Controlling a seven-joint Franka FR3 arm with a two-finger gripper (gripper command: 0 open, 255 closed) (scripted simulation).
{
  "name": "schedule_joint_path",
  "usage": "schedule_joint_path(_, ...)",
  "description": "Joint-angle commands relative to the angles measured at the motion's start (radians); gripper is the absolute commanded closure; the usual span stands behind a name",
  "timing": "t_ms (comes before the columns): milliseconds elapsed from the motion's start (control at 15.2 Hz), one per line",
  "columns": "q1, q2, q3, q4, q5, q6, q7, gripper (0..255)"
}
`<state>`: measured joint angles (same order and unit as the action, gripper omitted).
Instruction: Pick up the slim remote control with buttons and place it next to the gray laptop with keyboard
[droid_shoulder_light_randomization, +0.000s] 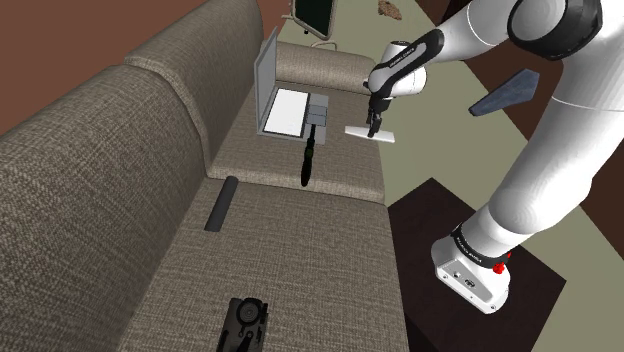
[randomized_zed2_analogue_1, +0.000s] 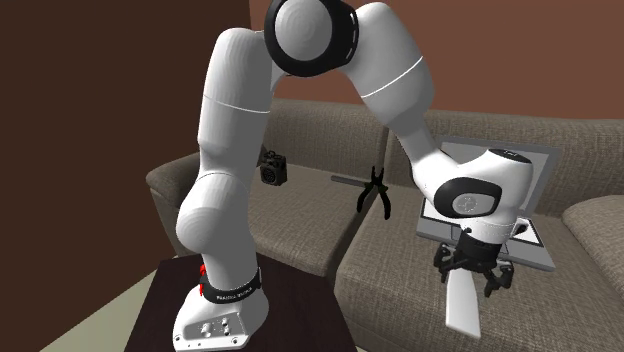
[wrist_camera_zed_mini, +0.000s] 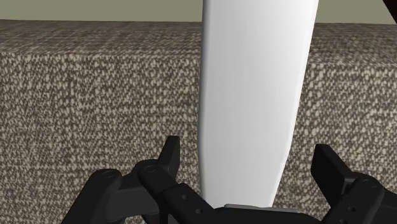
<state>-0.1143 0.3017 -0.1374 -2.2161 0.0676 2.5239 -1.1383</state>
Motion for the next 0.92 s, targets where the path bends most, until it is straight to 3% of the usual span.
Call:
schedule_joint_path(0, 0.0, 0.0, 0.0, 0.0, 0.0, 0.0, 0.0, 0)
schedule_joint_path(330, 0.008, -0.099, -0.011, 0.014, -0.025, -0.112, 0.017, 0)
schedule_joint_path(858, 0.008, -0.099, -0.01, 0.014, -0.025, -0.112, 0.018, 0)
